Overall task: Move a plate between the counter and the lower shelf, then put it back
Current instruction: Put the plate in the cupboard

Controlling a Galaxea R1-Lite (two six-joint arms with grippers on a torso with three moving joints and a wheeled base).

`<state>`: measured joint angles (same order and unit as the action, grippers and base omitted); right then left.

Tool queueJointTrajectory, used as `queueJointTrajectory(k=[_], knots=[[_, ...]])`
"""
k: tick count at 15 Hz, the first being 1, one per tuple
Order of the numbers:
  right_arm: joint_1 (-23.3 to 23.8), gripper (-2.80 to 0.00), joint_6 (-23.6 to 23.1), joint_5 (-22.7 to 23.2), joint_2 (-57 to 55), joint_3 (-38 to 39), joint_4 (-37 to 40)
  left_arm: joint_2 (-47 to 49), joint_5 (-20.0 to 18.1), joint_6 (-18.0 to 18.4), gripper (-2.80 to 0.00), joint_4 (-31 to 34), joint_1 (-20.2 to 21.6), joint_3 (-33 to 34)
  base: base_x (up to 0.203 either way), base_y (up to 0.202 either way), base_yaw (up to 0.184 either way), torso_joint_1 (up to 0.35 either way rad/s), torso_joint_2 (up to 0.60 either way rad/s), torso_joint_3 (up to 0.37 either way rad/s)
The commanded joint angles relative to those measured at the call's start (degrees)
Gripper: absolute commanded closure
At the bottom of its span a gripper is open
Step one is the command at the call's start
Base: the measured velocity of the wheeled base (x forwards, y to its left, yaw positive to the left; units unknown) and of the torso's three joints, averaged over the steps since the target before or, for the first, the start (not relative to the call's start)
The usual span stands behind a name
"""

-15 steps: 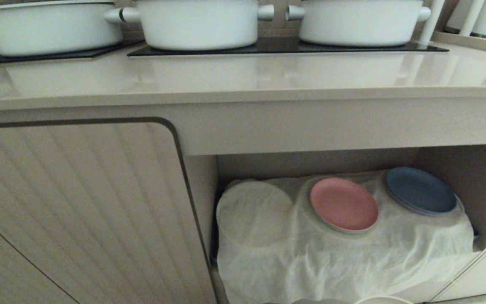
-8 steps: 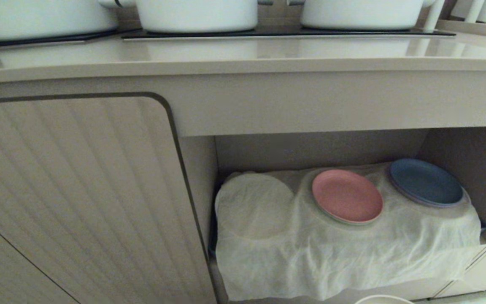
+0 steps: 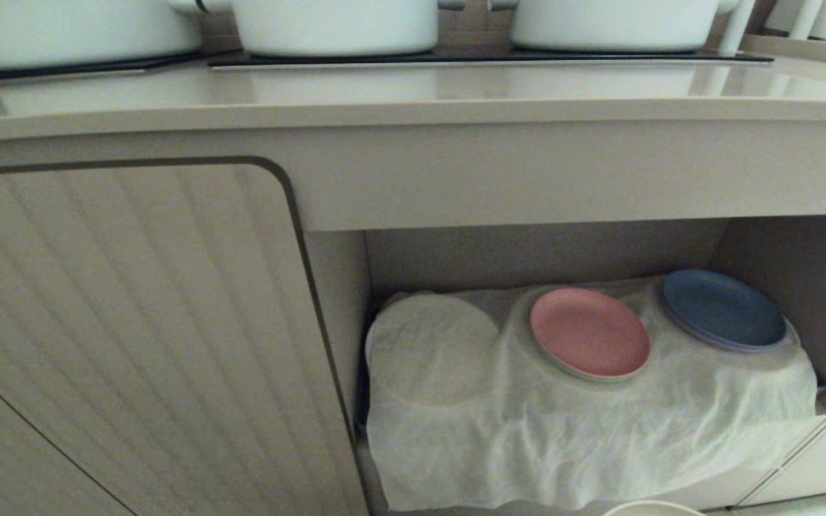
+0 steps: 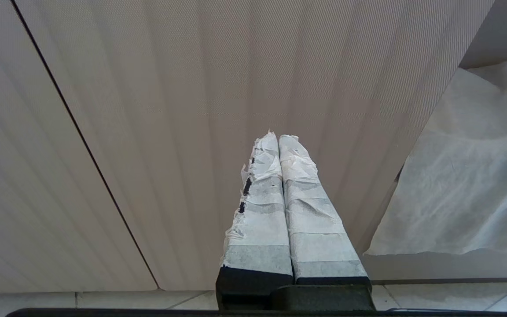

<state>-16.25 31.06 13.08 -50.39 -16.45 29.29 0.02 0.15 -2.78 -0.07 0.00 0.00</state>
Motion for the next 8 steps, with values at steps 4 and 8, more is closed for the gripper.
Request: queueJointTrajectory(k=[4,8], knots=[[0.0,0.0,0.2,0.1,-0.1,-0.2,-0.1,0.0,0.0,0.0,0.0,0.0,0.0,0.0,0.0,0.0,0.0,0.0,0.0,0.0],[0.0,0.0,1.7,0.0,-0.2,0.1,-0.9,0.0,0.0,0.0,0.0,0.0,0.0,0.0,0.0,0.0,0.0,0.0,0.0,0.0]])
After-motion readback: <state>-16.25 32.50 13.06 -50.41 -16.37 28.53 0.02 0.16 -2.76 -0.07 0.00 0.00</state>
